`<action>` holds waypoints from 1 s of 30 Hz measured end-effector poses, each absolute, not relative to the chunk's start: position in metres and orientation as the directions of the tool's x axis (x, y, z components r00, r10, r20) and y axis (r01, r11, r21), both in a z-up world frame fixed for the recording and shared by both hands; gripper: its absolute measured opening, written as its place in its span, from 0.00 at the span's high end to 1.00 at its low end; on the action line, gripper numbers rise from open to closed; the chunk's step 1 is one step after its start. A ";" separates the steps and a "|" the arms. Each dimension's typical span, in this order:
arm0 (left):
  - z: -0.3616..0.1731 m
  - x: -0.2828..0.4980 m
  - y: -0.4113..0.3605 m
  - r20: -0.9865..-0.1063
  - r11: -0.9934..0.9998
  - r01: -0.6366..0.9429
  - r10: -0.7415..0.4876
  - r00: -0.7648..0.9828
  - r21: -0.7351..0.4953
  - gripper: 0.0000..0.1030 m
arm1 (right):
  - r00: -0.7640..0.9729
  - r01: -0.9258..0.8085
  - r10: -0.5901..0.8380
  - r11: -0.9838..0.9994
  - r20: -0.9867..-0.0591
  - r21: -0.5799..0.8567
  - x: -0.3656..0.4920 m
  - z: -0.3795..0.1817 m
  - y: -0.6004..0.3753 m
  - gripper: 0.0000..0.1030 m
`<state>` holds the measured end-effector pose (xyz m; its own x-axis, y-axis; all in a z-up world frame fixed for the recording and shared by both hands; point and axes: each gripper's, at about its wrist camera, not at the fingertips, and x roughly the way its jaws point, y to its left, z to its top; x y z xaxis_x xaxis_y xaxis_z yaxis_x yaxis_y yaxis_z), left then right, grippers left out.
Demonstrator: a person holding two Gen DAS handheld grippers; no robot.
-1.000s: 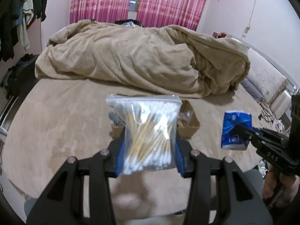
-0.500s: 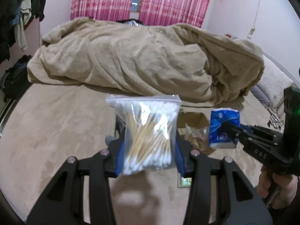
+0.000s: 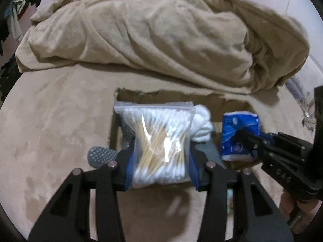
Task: Organize objects
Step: 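Lift and carry the swab bag and blue packet over the cardboard box, then lower both items into the box and open both grippers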
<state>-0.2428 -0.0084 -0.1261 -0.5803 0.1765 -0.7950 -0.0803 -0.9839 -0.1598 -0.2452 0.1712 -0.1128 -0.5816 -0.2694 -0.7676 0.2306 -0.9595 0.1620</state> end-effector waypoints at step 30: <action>-0.031 -0.105 -0.032 -0.711 -0.987 -0.034 0.139 -0.690 -0.160 0.25 | -0.692 0.214 -0.247 -0.968 -0.678 0.135 -0.131 -0.014 0.175 0.48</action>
